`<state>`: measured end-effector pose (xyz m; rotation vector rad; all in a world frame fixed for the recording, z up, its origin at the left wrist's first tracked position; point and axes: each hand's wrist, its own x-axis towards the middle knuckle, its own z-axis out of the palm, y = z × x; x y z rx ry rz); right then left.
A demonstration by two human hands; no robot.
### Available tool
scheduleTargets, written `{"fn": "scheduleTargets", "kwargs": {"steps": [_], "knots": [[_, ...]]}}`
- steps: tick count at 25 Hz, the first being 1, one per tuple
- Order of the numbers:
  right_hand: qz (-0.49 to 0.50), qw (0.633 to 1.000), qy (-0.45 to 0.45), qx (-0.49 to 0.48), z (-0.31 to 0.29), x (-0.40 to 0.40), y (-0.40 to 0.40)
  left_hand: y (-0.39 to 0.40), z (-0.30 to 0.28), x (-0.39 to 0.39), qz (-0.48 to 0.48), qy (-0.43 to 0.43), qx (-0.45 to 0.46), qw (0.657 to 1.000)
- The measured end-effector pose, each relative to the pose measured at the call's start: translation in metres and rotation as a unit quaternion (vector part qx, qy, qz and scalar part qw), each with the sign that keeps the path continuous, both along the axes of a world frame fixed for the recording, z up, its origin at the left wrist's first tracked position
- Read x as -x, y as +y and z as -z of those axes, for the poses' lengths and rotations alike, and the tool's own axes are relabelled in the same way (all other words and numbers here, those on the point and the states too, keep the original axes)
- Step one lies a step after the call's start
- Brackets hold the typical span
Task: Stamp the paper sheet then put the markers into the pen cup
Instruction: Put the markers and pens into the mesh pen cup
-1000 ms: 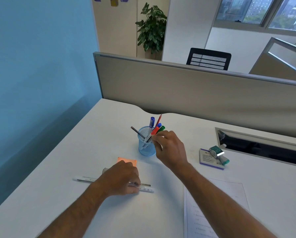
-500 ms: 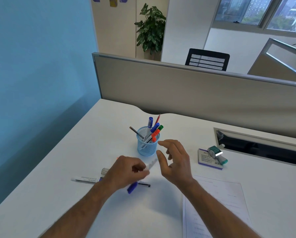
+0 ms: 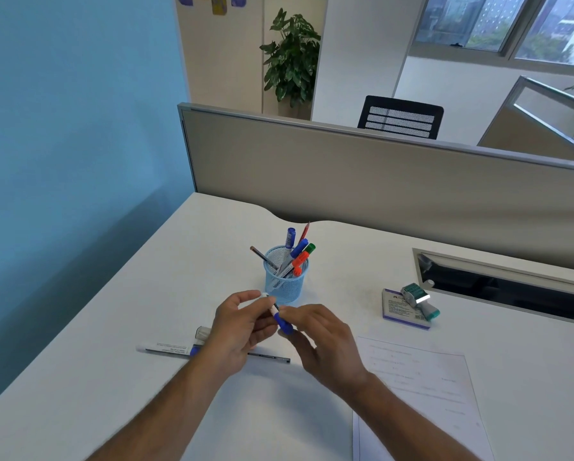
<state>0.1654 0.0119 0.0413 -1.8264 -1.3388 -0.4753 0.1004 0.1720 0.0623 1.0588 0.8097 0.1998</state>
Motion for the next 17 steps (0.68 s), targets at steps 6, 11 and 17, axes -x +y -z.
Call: {"fn": "scheduleTargets", "kwargs": {"steps": [6, 11, 17], "knots": [[0.068, 0.992, 0.072, -0.074, -0.028, -0.005, 0.014, 0.014, 0.003, 0.014, -0.001, -0.002, -0.145, 0.989], [0.081, 0.98, 0.128, -0.132, -0.051, -0.028, 0.022, 0.073, 0.011, 0.044, 0.06, 0.02, -0.44, 0.896], [0.12, 0.991, 0.053, -0.007, -0.04, -0.045, 0.036, 0.143, 0.014, 0.073, 0.319, 0.175, -0.534, 0.763]]}}
